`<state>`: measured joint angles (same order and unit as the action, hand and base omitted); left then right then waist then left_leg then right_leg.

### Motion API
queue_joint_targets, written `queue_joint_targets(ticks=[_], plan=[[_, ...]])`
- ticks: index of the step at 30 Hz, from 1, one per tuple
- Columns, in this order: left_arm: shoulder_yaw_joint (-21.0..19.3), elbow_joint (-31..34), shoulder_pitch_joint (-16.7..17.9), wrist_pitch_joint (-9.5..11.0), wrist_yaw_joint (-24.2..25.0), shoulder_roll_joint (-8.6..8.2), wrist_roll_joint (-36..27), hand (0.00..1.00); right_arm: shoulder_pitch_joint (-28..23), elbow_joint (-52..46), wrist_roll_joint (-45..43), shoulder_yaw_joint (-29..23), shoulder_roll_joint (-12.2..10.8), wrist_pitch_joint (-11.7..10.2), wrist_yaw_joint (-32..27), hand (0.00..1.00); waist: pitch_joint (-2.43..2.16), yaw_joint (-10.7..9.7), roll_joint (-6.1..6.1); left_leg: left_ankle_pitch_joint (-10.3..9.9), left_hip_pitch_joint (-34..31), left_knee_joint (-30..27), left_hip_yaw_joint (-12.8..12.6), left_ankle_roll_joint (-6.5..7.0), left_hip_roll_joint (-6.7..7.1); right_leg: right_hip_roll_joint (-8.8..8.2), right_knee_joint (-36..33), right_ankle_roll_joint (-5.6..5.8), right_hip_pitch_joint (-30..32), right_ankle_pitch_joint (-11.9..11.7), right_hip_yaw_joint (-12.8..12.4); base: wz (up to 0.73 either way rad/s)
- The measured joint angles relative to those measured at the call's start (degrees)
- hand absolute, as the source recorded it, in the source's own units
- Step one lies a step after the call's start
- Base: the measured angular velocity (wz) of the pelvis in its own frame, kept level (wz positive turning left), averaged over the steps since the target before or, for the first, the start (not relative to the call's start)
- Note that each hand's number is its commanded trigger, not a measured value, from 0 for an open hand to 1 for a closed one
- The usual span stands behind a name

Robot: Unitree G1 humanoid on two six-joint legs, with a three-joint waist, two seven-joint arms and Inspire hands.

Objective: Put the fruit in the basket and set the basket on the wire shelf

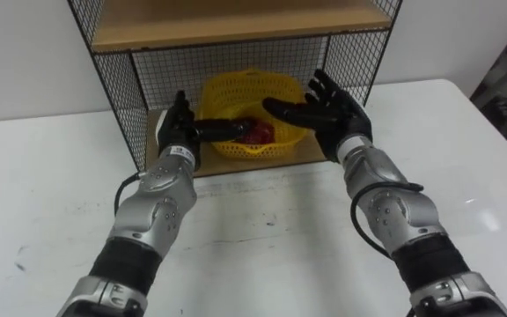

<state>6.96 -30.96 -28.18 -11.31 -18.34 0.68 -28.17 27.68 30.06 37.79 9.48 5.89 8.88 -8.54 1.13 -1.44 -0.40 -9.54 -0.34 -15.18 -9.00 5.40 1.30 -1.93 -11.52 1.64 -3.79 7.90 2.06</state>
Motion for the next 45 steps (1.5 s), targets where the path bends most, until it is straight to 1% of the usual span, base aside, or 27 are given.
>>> queue_joint_targets(ticks=[4, 11, 13, 16, 17, 18, 19, 21, 22, 24, 25, 27, 28, 30, 31, 33, 35, 37, 38, 39, 41, 43, 45], plan=[[0.01, 0.0, 0.0, 0.0, -0.13, 0.05, -0.16, 0.0, -0.01, 1.23, -0.01, 0.11, 0.0, 0.0, 0.0, 0.0, -0.07, 0.2, -0.16, 0.05, 0.09, 0.38, 0.0, -0.03, 0.02, -0.01, -0.03, 0.0, -0.17, 0.0, 0.03, 0.0], [-0.1, 1.4, 0.02, 0.04, -1.45, 0.78, -0.44, 0.0, -0.45, 0.05, -2.01, 0.48, 0.2, -0.02, -0.03, 0.0, -0.51, 0.33, -0.87, 0.05, 0.13, 0.49, -0.03, -0.05, 0.02, 0.06, -0.13, -0.05, -0.05, 0.05, -0.08, 0.0], [-0.26, 2.96, 0.03, 0.04, -1.53, 1.18, -0.4, 0.0, -0.72, -1.53, -3.17, 0.43, 0.46, -0.02, -0.06, 0.0, -0.55, 0.33, -0.93, 0.05, 0.11, 0.51, -0.03, -0.04, 0.02, 0.05, -0.15, -0.06, 0.13, 0.06, -0.09, 0.0], [-0.29, 8.36, 0.75, 0.08, -2.61, 1.78, 0.69, 0.0, -2.41, -7.45, -5.63, 0.43, 1.52, -0.05, -0.08, 0.0, -0.65, 0.36, -1.04, 0.05, 0.0, 0.62, 0.04, -0.05, 0.02, 0.02, -0.18, -0.06, 0.42, 0.07, 0.22, 0.0], [-0.29, 10.63, 1.23, 0.1, -2.71, 2.02, 1.45, 0.0, -3.03, -9.43, -6.32, 0.35, 1.56, -0.06, -0.12, 0.0, -0.82, 0.26, -1.17, 0.06, 0.06, 0.7, 0.15, -0.05, 0.02, -0.03, -0.15, -0.06, -0.01, 0.07, 0.74, 0.06], [-0.28, 12.69, 1.97, 0.09, -2.61, 2.08, 2.4, 0.0, -4.26, -11.47, -6.99, 0.22, 1.55, -0.06, -0.18, 0.0, -1.15, 0.33, -1.47, 0.06, 0.24, 0.78, 0.25, -0.07, -0.01, -0.07, -0.16, -0.09, -0.19, 0.09, 1.43, 0.05], [-0.29, 13.92, 2.48, 0.09, -2.53, 2.14, 3.14, 0.0, -4.88, -12.45, -7.11, 0.18, 1.54, -0.06, -0.21, 0.0, -1.27, 0.37, -1.6, 0.07, 0.46, 0.86, 0.24, -0.09, -0.05, -0.06, -0.16, -0.1, -0.34, 0.09, 1.51, 0.03], [-0.3, 18.74, 5.19, 0.1, -2.36, 2.77, 4.12, 0.0, -7.37, -15.6, -6.67, 0.04, 1.54, -0.06, -0.68, 0.0, -1.51, 0.39, -1.96, 0.09, 1.73, 1.59, 0.26, -0.15, -0.06, -0.05, -0.06, -0.12, -1.33, 0.11, 2.01, 0.0], [-0.31, 19.98, 5.91, 0.1, -2.31, 2.96, 4.15, 0.0, -7.95, -16.41, -6.54, -0.14, 1.55, -0.06, -0.76, 0.0, -1.51, 0.46, -1.96, 0.09, 1.91, 1.65, 0.28, -0.15, -0.05, -0.05, -0.08, -0.12, -1.45, 0.11, 2.04, 0.0], [-0.29, 23.77, 8.51, 0.1, -1.4, 3.74, 5.26, 0.0, -9.48, -18.42, -6.32, -1.23, 1.56, -0.07, -0.84, 0.0, -1.51, 0.53, -1.96, 0.09, 2.17, 1.66, 0.33, -0.15, 0.02, -0.12, 0.32, -0.12, -1.94, 0.11, 2.22, 0.0], [-0.27, 24.42, 9.09, 0.1, -1.14, 3.96, 5.54, 0.0, -9.76, -18.74, -6.32, -1.51, 1.56, -0.07, -0.86, 0.0, -1.51, 0.56, -1.96, 0.09, 2.21, 1.64, 0.37, -0.15, 0.05, -0.16, 0.59, -0.12, -2.1, 0.11, 2.37, 0.03], [-0.32, 26.36, 11.35, 0.1, -0.85, 4.49, 6.09, 0.0, -10.54, -19.92, -6.32, -2.2, 1.68, -0.08, -0.87, 0.0, -1.51, 0.6, -1.89, 0.13, 2.42, 1.7, 0.62, -0.22, 0.19, -0.21, 0.91, -0.16, -2.37, 0.13, 2.71, 0.04], [-0.33, 26.74, 11.88, 0.1, -0.75, 4.47, 6.09, 0.0, -10.79, -20.15, -6.39, -2.32, 1.69, -0.08, -0.87, 0.0, -1.51, 0.6, -1.9, 0.14, 2.49, 1.79, 0.75, -0.23, 0.2, -0.19, 0.9, -0.18, -2.47, 0.14, 2.72, 0.06], [-0.55, 27.88, 14.04, 0.1, 0.55, 4.46, 6.38, 0.0, -11.4, -20.59, -6.79, -2.42, 1.68, -0.08, -0.76, 0.0, -1.5, 0.53, -1.9, 0.14, 3.21, 2.09, 0.86, -0.3, 0.21, -0.09, 1.0, -0.21, -3.08, 0.16, 2.68, 0.02], [-0.64, 28.24, 14.46, 0.1, 0.99, 4.46, 6.37, 0.0, -11.92, -21.39, -6.75, -2.56, 1.69, -0.08, -0.76, 0.0, -1.5, 0.55, -1.9, 0.12, 3.23, 2.1, 0.94, -0.33, 0.21, -0.07, 1.01, -0.21, -3.12, 0.17, 2.7, 0.0], [-1.35, 30.14, 15.7, 0.11, 1.59, 4.52, 6.34, 0.0, -14.37, -25.43, -6.71, -2.99, 1.68, -0.32, -0.49, 0.0, -1.48, 0.49, -1.87, 0.11, 3.11, 2.16, 1.2, -0.39, 0.21, 0.0, 1.05, -0.22, -3.06, 0.16, 2.75, 0.0], [-1.67, 31.99, 16.63, 0.22, 1.63, 4.6, 6.34, 0.0, -15.92, -27.29, -6.26, -3.5, 1.68, -0.8, -0.03, 0.0, -1.47, 0.5, -1.85, 0.19, 3.31, 2.46, 1.22, -0.5, 0.21, 0.04, 1.05, -0.22, -3.09, 0.16, 2.69, 0.0], [-1.67, 33.74, 18.02, 0.5, 2.1, 4.7, 6.72, 0.0, -17.94, -29.35, -6.26, -4.2, 1.75, -1.01, -0.03, 0.0, -1.44, 0.47, -1.78, 0.23, 3.51, 2.55, 1.27, -0.54, 0.21, 0.07, 1.07, -0.22, -3.22, 0.16, 2.7, 0.0], [-1.65, 34.71, 19.13, 0.95, 2.54, 4.69, 8.02, 0.0, -19.43, -30.77, -6.44, -4.52, 1.82, -1.4, 0.02, 0.0, -1.41, 0.31, -1.73, 0.22, 3.45, 2.59, 1.31, -0.54, 0.21, 0.08, 1.13, -0.22, -3.19, 0.16, 2.72, 0.0], [-1.7, 34.93, 20.0, 1.46, 2.96, 4.72, 8.99, 0.0, -20.59, -31.44, -6.62, -4.82, 1.86, -1.99, 0.13, 0.0, -1.34, 0.39, -1.63, 0.21, 3.34, 2.6, 1.34, -0.55, 0.21, 0.1, 1.16, -0.22, -3.14, 0.16, 2.74, 0.0], [-1.8, 35.01, 21.21, 1.81, 3.93, 4.72, 10.42, 0.0, -21.82, -31.47, -7.05, -5.79, 1.87, -2.04, 0.86, 0.0, -1.26, 0.37, -1.5, 0.19, 3.17, 2.6, 1.33, -0.58, 0.22, 0.11, 1.14, -0.22, -2.96, 0.17, 2.74, 0.0], [-1.9, 35.13, 23.07, 2.81, 5.47, 4.84, 10.35, 0.0, -23.34, -31.51, -10.02, -6.36, 1.88, -2.18, 1.87, 0.0, -1.25, 0.26, -1.39, 0.19, 2.98, 2.62, 1.38, -0.58, 0.21, 0.13, 1.09, -0.22, -2.84, 0.17, 2.69, 0.0], [-1.9, 36.23, 26.52, 3.01, 7.78, 4.92, 10.4, 0.0, -26.05, -32.63, -11.98, -6.39, 1.88, -2.44, 3.38, 0.0, -1.17, 0.23, -1.26, 0.2, 2.78, 2.61, 1.41, -0.58, 0.21, 0.12, 1.1, -0.22, -2.9, 0.17, 2.77, 0.0]])
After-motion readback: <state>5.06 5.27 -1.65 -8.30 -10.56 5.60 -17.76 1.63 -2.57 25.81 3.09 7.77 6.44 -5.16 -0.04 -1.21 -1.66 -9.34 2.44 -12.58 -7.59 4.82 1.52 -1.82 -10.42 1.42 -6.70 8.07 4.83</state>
